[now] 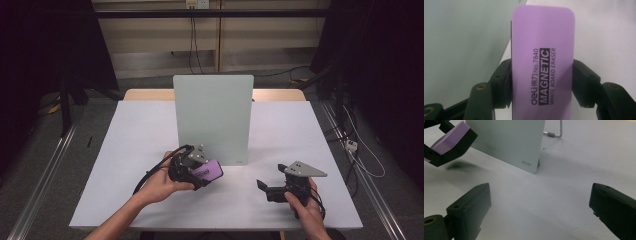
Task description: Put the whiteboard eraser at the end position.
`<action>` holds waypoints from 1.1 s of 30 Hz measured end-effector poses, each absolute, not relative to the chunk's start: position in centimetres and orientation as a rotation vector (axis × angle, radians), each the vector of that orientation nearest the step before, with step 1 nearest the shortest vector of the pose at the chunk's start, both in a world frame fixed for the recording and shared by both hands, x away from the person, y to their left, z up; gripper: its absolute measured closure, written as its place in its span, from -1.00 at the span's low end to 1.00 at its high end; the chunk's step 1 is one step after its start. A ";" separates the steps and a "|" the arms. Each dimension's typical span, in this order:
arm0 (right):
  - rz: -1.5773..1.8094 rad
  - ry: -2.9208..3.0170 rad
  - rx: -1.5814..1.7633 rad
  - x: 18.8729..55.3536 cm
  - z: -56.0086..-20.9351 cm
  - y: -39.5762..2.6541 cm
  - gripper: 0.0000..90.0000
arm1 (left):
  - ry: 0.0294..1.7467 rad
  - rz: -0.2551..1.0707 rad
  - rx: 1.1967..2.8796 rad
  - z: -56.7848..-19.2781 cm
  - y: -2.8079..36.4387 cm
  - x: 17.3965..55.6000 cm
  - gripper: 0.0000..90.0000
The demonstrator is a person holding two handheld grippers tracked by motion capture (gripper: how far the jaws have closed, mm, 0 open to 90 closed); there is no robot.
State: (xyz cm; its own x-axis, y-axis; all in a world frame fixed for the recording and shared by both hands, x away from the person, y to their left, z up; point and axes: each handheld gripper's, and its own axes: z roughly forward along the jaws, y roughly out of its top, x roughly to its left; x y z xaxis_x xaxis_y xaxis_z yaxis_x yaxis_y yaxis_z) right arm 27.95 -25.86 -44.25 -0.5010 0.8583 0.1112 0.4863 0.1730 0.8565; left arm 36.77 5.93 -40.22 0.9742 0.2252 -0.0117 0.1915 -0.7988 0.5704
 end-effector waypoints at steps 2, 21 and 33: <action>1.266 2.059 1.271 28.0 -44.3 -25.8 -0.92 | 0.293 0.069 2.515 -40.3 5.7 36.7 -0.10; 1.278 2.060 1.277 28.1 -44.3 -25.9 -0.92 | 0.246 -0.041 2.580 -42.9 2.6 36.0 -0.10; 1.282 2.057 1.291 28.2 -44.4 -26.0 -0.92 | 0.265 -0.029 2.567 -43.5 2.7 36.1 -0.15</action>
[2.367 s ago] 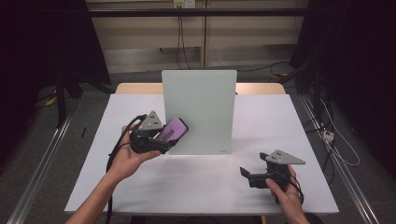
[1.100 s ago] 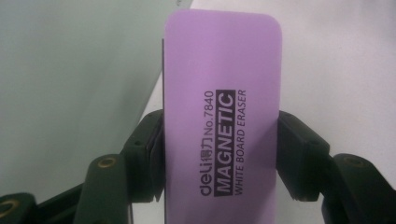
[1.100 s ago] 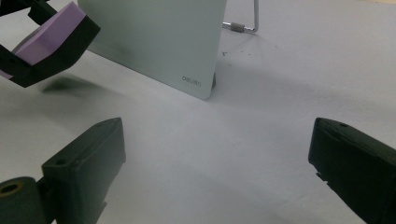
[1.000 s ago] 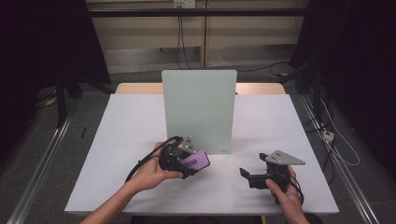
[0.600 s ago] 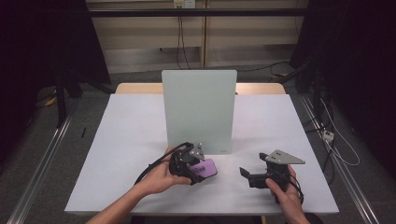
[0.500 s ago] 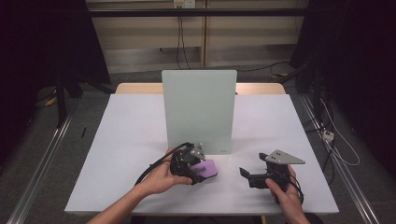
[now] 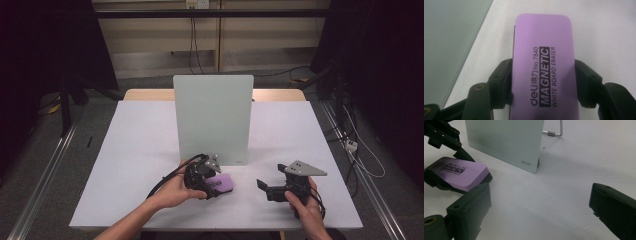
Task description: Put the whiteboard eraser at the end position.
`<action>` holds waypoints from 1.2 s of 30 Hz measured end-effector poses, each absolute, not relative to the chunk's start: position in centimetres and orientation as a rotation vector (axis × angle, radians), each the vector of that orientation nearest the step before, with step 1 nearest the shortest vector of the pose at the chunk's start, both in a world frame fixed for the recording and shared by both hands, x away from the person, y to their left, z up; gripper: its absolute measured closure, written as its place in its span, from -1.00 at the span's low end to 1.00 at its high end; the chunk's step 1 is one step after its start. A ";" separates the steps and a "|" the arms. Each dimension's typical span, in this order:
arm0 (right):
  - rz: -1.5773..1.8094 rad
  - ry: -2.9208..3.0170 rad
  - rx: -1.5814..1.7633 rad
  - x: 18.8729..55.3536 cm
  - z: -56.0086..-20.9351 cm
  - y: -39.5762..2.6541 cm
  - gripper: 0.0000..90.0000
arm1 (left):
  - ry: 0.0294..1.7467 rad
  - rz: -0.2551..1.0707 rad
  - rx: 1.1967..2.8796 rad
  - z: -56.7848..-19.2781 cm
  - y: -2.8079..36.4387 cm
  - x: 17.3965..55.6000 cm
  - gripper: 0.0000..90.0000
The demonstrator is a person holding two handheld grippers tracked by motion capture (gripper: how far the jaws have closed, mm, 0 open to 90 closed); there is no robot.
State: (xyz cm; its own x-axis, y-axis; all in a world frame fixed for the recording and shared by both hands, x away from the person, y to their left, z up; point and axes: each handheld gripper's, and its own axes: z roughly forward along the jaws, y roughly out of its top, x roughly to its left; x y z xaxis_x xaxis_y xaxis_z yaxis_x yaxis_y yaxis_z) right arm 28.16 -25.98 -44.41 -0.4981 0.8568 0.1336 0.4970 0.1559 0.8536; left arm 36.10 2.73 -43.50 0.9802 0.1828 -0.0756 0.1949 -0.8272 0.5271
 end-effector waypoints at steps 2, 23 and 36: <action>1.285 2.053 1.293 28.2 -44.4 -26.0 -0.92 | 0.257 -0.012 2.567 -43.7 2.7 36.0 -0.19; 1.268 2.055 1.291 28.5 -44.4 -25.8 -0.92 | 0.334 0.059 2.414 -42.3 3.9 35.4 -0.85; 1.262 2.051 1.293 28.3 -44.3 -25.7 -0.92 | 0.513 0.163 2.237 -40.8 6.9 35.9 -0.85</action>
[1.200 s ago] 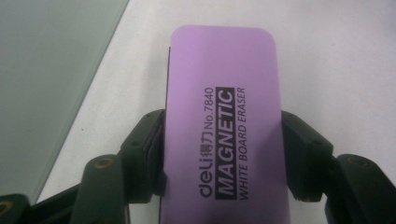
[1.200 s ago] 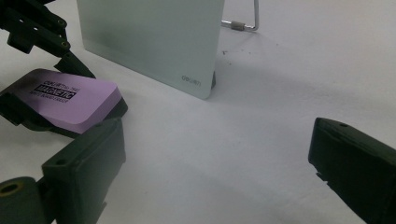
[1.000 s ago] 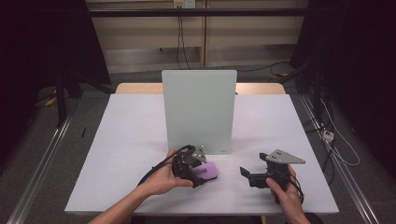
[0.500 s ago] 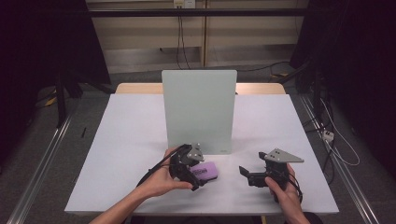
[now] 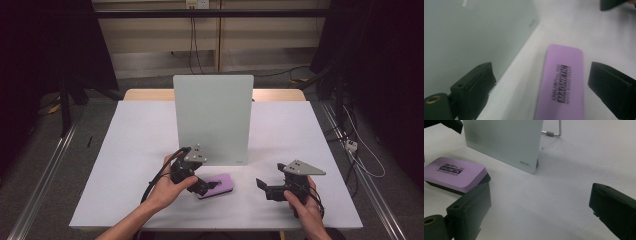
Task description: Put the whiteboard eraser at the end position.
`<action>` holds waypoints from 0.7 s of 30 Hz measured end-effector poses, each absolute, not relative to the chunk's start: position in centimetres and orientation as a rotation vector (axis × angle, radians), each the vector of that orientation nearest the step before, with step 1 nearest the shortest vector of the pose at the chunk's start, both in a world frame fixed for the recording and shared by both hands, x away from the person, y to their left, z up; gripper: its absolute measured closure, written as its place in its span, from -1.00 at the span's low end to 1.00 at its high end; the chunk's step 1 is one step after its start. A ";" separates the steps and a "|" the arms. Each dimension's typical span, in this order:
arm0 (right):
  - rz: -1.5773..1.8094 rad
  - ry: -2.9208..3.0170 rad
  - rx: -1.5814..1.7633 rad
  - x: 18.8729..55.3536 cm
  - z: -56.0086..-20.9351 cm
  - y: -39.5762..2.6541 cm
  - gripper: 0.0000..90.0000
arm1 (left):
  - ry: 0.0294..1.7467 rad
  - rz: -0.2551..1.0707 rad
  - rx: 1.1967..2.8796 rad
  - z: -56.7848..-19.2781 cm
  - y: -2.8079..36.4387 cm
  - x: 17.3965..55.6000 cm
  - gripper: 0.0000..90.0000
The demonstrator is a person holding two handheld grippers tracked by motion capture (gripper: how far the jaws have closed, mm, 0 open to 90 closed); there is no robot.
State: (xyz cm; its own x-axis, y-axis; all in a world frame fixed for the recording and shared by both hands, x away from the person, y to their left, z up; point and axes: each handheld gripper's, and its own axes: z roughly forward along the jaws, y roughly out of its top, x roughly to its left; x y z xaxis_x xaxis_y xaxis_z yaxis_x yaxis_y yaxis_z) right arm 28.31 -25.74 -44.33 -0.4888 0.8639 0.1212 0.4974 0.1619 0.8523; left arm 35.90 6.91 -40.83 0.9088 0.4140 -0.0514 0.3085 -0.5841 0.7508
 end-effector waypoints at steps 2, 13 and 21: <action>1.262 2.053 1.292 28.3 -44.3 -25.7 -0.92 | 0.553 0.167 2.198 -40.7 7.9 35.8 -0.85; 1.254 2.052 1.293 28.3 -44.4 -25.5 -0.92 | 0.690 0.286 2.083 -41.0 13.5 34.8 -0.85; 1.250 2.051 1.292 28.3 -44.4 -25.5 -0.92 | 0.782 0.338 2.029 -41.4 16.7 34.0 -0.86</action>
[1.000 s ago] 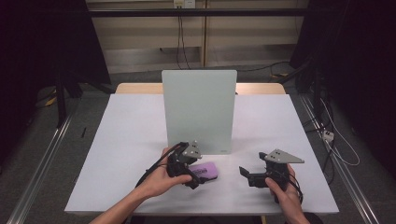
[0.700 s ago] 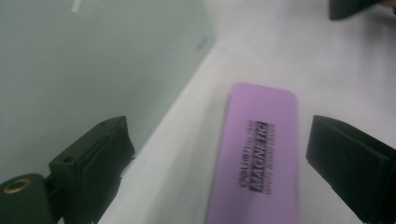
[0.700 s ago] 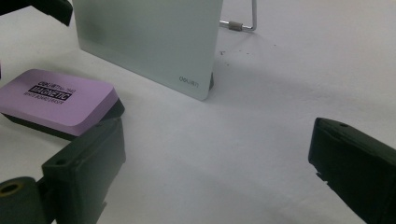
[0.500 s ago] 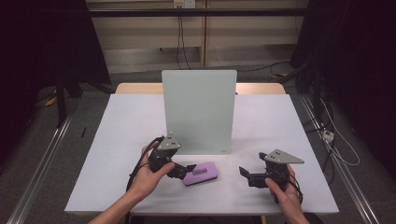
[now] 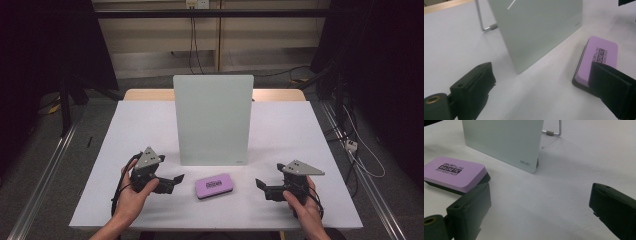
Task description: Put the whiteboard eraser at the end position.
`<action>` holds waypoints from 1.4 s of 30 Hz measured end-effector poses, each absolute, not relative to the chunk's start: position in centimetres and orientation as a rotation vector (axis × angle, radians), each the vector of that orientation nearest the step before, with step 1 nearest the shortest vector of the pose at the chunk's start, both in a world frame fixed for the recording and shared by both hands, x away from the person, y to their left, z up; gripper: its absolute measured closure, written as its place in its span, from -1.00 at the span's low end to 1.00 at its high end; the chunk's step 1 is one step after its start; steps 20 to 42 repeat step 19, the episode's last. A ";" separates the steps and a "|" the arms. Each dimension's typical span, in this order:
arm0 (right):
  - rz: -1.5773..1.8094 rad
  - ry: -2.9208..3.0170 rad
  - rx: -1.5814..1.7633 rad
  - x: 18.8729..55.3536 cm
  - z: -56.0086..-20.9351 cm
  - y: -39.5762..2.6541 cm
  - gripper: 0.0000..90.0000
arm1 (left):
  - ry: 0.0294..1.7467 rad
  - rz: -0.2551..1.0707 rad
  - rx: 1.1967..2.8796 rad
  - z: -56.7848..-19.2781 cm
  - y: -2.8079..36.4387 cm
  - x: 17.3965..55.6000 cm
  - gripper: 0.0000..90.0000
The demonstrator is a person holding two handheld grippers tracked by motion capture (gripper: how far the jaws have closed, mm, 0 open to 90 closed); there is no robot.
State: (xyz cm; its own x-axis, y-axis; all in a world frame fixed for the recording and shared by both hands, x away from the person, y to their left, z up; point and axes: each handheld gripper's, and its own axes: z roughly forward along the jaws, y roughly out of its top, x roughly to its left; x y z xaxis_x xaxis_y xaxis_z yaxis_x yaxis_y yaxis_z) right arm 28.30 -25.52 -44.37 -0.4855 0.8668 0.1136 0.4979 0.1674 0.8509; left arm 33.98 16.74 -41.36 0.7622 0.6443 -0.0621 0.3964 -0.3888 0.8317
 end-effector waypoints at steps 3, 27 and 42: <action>1.247 2.057 1.288 28.3 -44.4 -25.5 -0.92 | 0.797 0.366 2.050 -41.4 17.7 33.5 -0.86; 1.234 2.044 1.300 28.2 -44.4 -25.7 -0.91 | 0.888 0.400 1.958 -43.2 21.5 32.3 -0.87; 1.234 2.044 1.300 28.2 -44.4 -25.7 -0.91 | 0.888 0.400 1.958 -43.2 21.5 32.3 -0.87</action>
